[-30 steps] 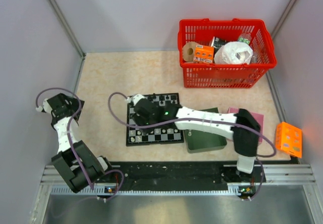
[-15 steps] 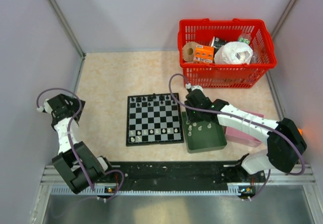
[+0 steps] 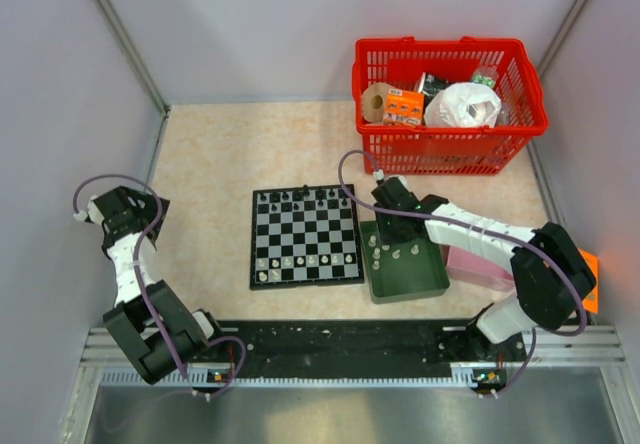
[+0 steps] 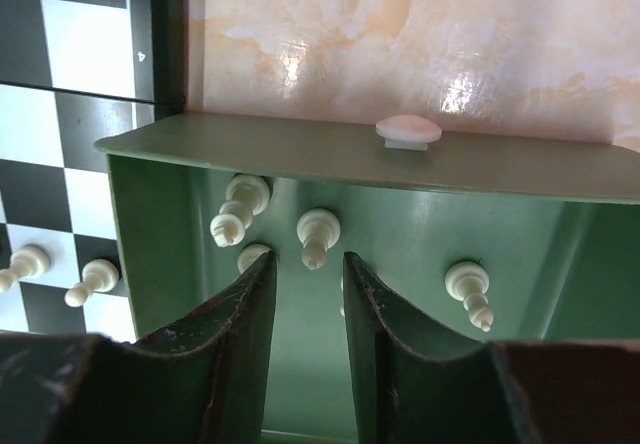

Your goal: Set up the chess pieces on the board

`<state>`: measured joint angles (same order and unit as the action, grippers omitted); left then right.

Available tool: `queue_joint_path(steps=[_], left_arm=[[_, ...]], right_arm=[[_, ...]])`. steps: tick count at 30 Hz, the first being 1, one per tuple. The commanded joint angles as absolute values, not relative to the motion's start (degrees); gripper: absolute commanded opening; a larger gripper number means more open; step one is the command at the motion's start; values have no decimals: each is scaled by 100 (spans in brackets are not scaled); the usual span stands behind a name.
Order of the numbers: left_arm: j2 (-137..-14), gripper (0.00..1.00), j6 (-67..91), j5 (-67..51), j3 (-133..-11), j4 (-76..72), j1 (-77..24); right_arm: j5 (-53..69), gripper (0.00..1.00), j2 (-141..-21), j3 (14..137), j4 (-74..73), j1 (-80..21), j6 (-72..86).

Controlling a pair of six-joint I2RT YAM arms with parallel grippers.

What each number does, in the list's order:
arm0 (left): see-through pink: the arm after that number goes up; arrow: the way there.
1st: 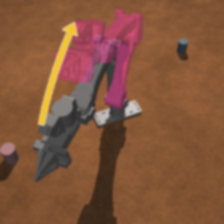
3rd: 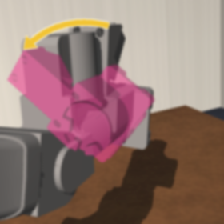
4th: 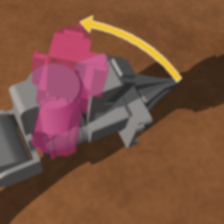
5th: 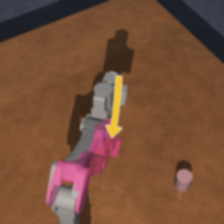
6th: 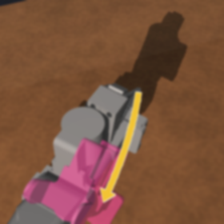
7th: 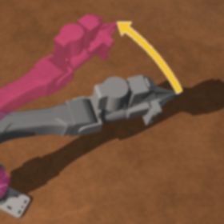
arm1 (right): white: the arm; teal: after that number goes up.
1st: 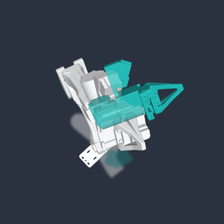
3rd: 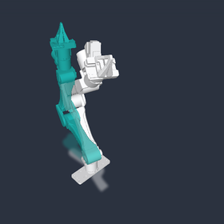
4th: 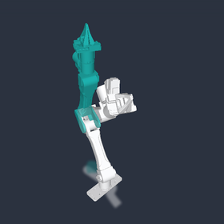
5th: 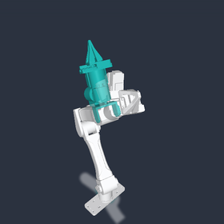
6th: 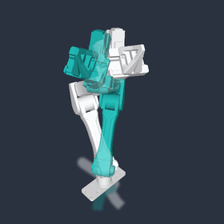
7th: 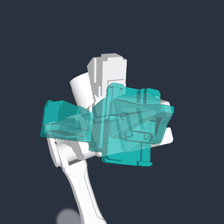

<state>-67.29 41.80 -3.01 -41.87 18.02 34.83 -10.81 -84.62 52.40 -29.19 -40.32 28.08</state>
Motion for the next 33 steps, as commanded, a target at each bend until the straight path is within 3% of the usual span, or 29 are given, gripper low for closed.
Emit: queue_joint_path(steps=[1,10,22,33], left_arm=[[-6759,99,4096,-378,-4245,1512,3542],[-6741,99,4087,-360,-4219,1494,3542],[-6794,99,4122,-404,-4157,1415,3533],[-6776,99,4131,-395,-4140,1433,3542]], right_arm=[[-1055,32,-8639,5396,-2777,-3955,2663],[-1028,28,-8895,5475,-2690,-3929,2531],[-1134,10,-8570,5598,-2882,-3920,2417],[-1354,9,-7576,6529,-3674,-4384,2425]])
